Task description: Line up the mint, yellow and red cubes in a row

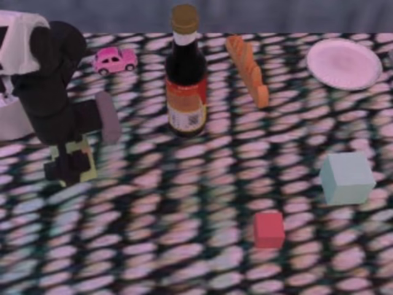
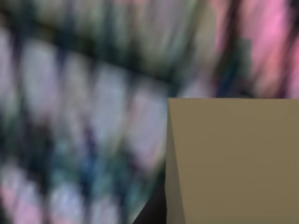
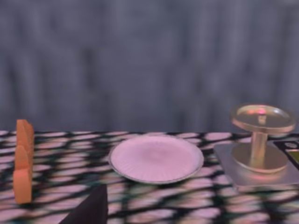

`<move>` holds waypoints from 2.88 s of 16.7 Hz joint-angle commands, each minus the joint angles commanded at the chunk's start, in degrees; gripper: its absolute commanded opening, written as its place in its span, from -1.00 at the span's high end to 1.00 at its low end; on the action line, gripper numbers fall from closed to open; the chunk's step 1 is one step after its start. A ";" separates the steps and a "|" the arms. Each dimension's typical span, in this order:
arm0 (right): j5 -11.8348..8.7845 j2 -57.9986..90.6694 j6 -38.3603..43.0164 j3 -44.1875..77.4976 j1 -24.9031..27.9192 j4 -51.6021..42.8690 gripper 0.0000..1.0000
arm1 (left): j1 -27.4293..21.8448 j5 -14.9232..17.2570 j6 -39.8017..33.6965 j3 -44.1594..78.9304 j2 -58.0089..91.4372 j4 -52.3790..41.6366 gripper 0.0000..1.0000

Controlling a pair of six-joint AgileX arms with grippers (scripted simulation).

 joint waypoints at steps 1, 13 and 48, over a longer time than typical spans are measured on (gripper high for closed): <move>0.00 0.00 0.00 0.00 0.00 0.00 -1.00 | 0.04 0.00 -0.04 0.17 -0.25 -0.27 1.00; 0.00 0.00 0.00 0.00 0.00 0.00 -1.00 | -18.03 -0.12 -8.57 9.19 4.80 -4.91 1.00; 0.00 0.00 0.00 0.00 0.00 0.00 -1.00 | -36.38 -0.24 -18.24 9.97 13.94 4.14 -0.51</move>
